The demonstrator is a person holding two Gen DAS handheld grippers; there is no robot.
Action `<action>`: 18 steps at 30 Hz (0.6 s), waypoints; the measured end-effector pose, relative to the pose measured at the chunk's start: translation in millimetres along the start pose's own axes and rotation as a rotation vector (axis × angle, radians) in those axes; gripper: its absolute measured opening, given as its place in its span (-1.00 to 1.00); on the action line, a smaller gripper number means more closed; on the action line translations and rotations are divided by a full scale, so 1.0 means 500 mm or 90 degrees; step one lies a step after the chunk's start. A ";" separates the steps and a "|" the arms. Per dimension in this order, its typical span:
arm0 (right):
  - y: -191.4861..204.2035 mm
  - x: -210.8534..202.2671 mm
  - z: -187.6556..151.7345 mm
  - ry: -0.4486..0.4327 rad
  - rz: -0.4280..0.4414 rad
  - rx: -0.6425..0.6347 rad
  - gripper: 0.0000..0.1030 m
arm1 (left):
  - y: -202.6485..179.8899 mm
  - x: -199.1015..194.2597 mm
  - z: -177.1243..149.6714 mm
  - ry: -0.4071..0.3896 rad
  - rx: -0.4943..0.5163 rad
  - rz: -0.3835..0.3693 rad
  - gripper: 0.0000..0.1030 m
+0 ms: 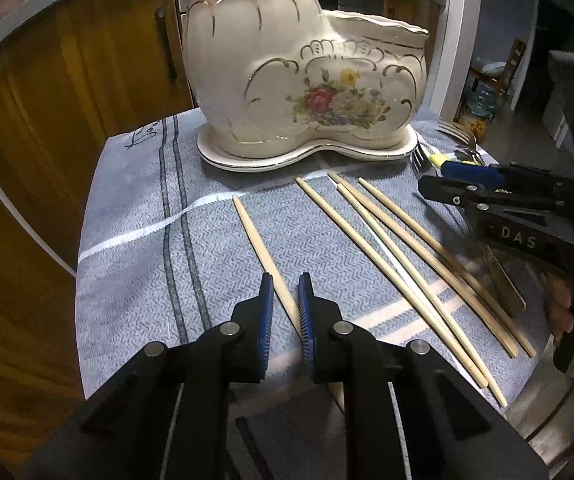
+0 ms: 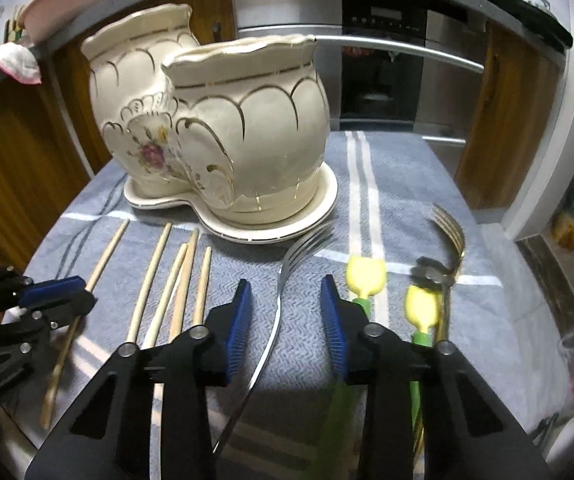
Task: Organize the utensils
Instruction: 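Grasp a wooden chopstick with the left tool while the right tool grasps the silver fork, then lift the chopstick with the left tool while the right tool carries the fork over the smaller pot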
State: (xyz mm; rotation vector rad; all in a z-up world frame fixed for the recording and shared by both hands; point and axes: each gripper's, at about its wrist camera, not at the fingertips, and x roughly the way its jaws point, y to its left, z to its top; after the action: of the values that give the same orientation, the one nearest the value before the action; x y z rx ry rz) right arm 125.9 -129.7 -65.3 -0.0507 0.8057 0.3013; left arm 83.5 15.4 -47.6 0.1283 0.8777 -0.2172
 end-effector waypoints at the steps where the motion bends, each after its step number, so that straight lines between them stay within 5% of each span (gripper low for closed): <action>1: 0.002 0.003 0.002 0.004 -0.002 -0.003 -0.46 | 0.000 0.000 0.001 -0.001 0.002 -0.001 -0.75; 9: 0.007 -0.002 -0.003 -0.005 0.005 -0.003 -0.89 | 0.001 0.000 0.002 -0.004 0.026 0.002 -0.83; 18: -0.017 -0.053 -0.016 -0.049 0.029 0.032 -0.93 | 0.005 -0.009 -0.006 -0.004 0.028 -0.001 -0.88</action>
State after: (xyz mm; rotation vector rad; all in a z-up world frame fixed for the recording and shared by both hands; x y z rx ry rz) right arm 105.7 -145.5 -52.4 0.0262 0.7392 0.3232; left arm 79.3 18.9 -45.9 0.1676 0.8664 -0.2389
